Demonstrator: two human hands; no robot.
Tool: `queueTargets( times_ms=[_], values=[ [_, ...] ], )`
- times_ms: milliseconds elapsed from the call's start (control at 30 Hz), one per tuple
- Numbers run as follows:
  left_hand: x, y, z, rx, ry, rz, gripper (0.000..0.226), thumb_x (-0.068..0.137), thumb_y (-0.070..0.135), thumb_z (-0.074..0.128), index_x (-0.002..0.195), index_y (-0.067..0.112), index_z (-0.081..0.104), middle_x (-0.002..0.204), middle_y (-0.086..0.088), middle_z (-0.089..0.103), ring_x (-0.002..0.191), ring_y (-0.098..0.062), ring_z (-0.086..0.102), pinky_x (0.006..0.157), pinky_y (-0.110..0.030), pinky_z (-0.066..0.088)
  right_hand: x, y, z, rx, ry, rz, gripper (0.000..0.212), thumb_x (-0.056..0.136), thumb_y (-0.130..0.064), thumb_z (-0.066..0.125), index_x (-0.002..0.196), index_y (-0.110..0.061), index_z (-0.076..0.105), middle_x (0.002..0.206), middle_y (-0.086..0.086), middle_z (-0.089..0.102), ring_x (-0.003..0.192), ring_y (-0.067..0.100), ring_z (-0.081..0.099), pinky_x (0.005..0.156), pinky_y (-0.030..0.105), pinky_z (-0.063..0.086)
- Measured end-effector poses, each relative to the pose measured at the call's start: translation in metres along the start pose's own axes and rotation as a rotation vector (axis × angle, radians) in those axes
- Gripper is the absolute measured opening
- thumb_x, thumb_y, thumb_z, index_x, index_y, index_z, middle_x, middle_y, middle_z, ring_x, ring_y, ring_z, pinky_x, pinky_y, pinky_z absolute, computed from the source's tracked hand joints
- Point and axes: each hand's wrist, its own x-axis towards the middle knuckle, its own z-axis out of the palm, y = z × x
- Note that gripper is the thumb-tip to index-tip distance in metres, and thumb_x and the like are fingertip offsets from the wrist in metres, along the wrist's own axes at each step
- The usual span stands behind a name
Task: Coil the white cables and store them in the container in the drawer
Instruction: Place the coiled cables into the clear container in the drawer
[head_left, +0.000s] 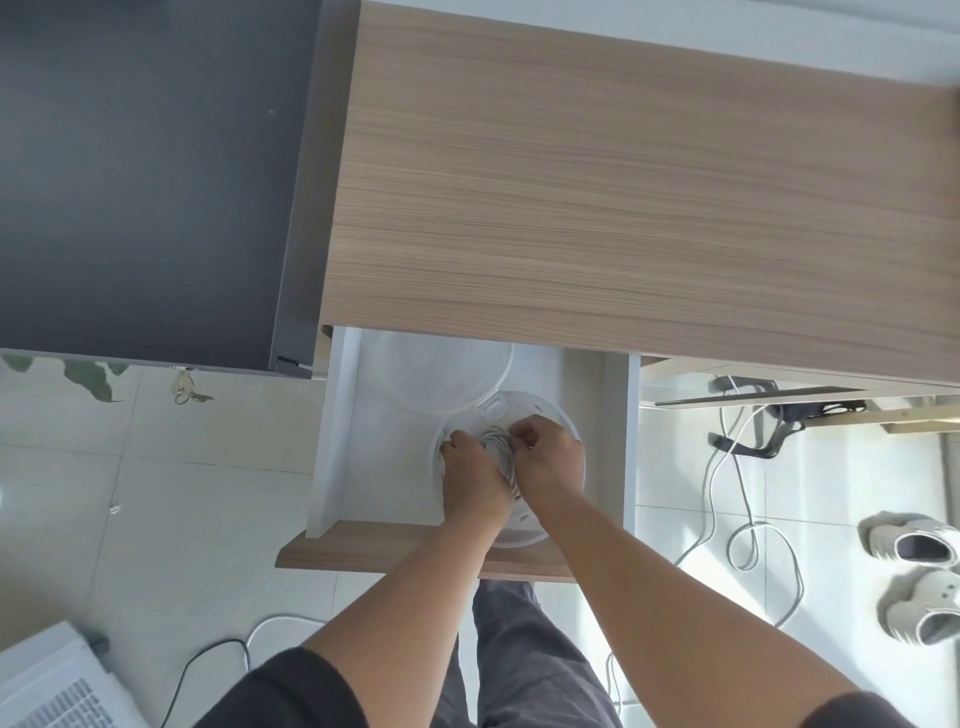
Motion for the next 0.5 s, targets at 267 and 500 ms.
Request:
queueTargets(
  times_ms=[267,500],
  values=[
    [0.011,0.001,0.005,-0.231,0.062,-0.11,0.007,0.102,0.012,0.04,0.099,0.013,0.047,0.114,-0.017,0.063,0.083,-0.028,0.052,0.069,-0.033,0.038,-0.006,-0.014,-0.002,-0.111,-0.089,-0.071,0.027,0.087,-0.011,0.057,0.095,-0.019,0.081,0.091,0.002,0.079,0.081,0.026,0.068,0.066,0.029,0.053],
    [0.008,0.002,0.005,-0.182,0.084,-0.099,0.009,0.097,0.005,0.05,0.097,0.013,0.045,0.106,-0.01,0.058,0.075,-0.021,0.049,0.063,-0.028,0.034,0.0,-0.008,-0.011,-0.138,-0.171,-0.093,0.021,0.092,-0.018,0.068,0.112,-0.019,0.075,0.105,-0.001,0.075,0.097,0.02,0.067,0.079,0.027,0.05]
  ],
)
